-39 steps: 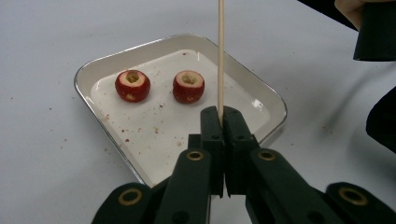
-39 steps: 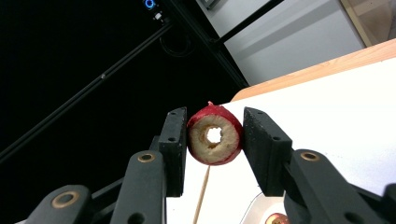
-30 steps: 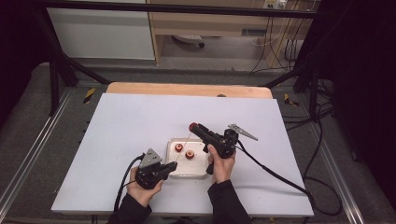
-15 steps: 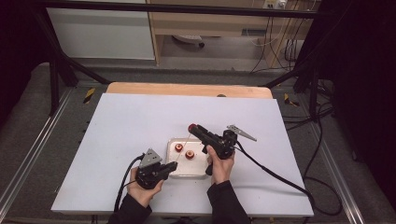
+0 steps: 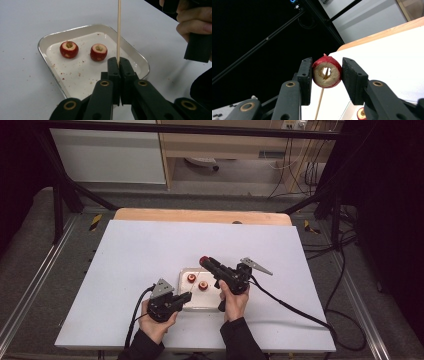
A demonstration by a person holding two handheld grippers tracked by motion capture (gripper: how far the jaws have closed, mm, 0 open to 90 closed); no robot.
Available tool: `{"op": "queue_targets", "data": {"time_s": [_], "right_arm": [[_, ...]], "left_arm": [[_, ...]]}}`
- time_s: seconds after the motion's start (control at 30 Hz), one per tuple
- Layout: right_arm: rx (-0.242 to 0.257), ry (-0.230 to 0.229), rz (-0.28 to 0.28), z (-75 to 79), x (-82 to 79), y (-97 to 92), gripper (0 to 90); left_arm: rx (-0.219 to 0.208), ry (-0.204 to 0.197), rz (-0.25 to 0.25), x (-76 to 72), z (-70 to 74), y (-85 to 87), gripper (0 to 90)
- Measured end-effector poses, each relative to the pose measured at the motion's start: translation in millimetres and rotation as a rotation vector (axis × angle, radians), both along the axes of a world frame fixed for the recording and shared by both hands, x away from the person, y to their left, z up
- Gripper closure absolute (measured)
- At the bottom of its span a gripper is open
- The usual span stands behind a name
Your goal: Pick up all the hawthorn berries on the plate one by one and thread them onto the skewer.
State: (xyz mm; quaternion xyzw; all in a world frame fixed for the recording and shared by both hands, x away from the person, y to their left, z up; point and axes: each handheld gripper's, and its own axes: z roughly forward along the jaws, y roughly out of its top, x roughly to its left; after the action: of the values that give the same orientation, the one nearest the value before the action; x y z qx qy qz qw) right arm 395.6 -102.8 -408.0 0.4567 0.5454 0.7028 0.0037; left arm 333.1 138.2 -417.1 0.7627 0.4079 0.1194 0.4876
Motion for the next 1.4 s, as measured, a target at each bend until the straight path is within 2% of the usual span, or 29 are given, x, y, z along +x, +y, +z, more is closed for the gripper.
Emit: {"op": "queue_targets", "data": {"time_s": [0.03,0.1,0.17,0.2,0.4,0.57,0.77,0.8,0.9,0.93,0.97,1.0,1.03,1.1,1.13,1.27,1.3,1.33,1.37,1.4], "right_arm": [[0.000,0.005,0.009,-0.7,-0.4,0.6,61.9],[-0.002,0.022,0.027,-3.3,-1.3,2.4,62.0],[-0.008,0.026,0.039,-4.1,-2.9,2.9,62.1],[-0.023,0.035,0.065,-6.0,-4.3,4.6,62.1],[-0.056,0.053,0.099,-15.7,-12.1,10.6,62.1],[-0.084,0.058,0.106,-19.1,-15.3,12.4,62.1],[-0.094,0.062,0.107,-21.3,-17.6,14.0,61.7],[-0.097,0.069,0.110,-20.3,-17.7,13.4,59.1],[-0.130,0.045,0.095,-14.3,-18.2,9.0,48.6],[-0.130,0.045,0.095,-14.3,-18.2,9.0,48.6],[-0.142,0.034,0.100,-11.8,-18.1,7.2,46.0],[-0.176,0.023,0.107,-7.3,-17.3,3.5,37.6],[-0.198,0.022,0.108,-5.5,-16.8,1.6,33.8],[-0.238,0.022,0.120,-3.2,-15.9,-1.2,28.9],[-0.238,0.022,0.120,-3.2,-15.9,-1.2,28.9],[-0.384,0.025,0.145,-2.1,-12.7,-7.3,19.4],[-0.452,0.029,0.157,-1.6,-11.2,-10.2,17.4],[-0.484,0.032,0.163,-1.3,-10.1,-11.6,17.1],[-0.484,0.032,0.163,-1.3,-10.1,-11.6,17.1],[-0.510,0.041,0.168,-0.7,-8.9,-12.6,17.1]], "left_arm": [[-0.011,0.003,0.001,0.8,1.3,-0.9,88.4],[0.007,-0.005,0.003,3.1,3.6,-3.3,88.4],[0.001,-0.013,-0.001,4.6,3.5,-6.3,88.4],[-0.005,-0.015,0.000,6.1,4.4,-7.3,88.4],[0.011,-0.024,0.009,15.0,9.4,-13.0,88.4],[0.018,-0.024,0.005,19.3,8.5,-15.0,88.4],[0.024,-0.030,-0.004,19.7,7.4,-14.4,88.4],[0.025,-0.035,-0.008,19.3,7.5,-14.1,88.4],[0.041,-0.045,-0.017,17.3,7.8,-9.9,88.4],[0.043,-0.047,-0.016,16.5,7.6,-7.0,88.4],[0.046,-0.048,-0.019,16.0,7.3,-3.4,88.4],[0.052,-0.049,-0.024,15.3,7.1,0.4,88.3],[0.065,-0.054,-0.027,14.3,6.7,4.3,88.3],[0.084,-0.058,-0.032,12.7,6.1,12.0,88.2],[0.089,-0.056,-0.035,11.9,5.6,17.5,88.2],[0.122,-0.060,-0.038,7.2,3.9,33.8,88.2],[0.135,-0.060,-0.041,5.8,3.2,37.8,88.2],[0.139,-0.060,-0.041,4.4,2.0,41.4,88.2],[0.145,-0.059,-0.042,3.0,0.7,44.9,88.2],[0.149,-0.056,-0.044,1.5,-0.9,48.0,88.1]]}}
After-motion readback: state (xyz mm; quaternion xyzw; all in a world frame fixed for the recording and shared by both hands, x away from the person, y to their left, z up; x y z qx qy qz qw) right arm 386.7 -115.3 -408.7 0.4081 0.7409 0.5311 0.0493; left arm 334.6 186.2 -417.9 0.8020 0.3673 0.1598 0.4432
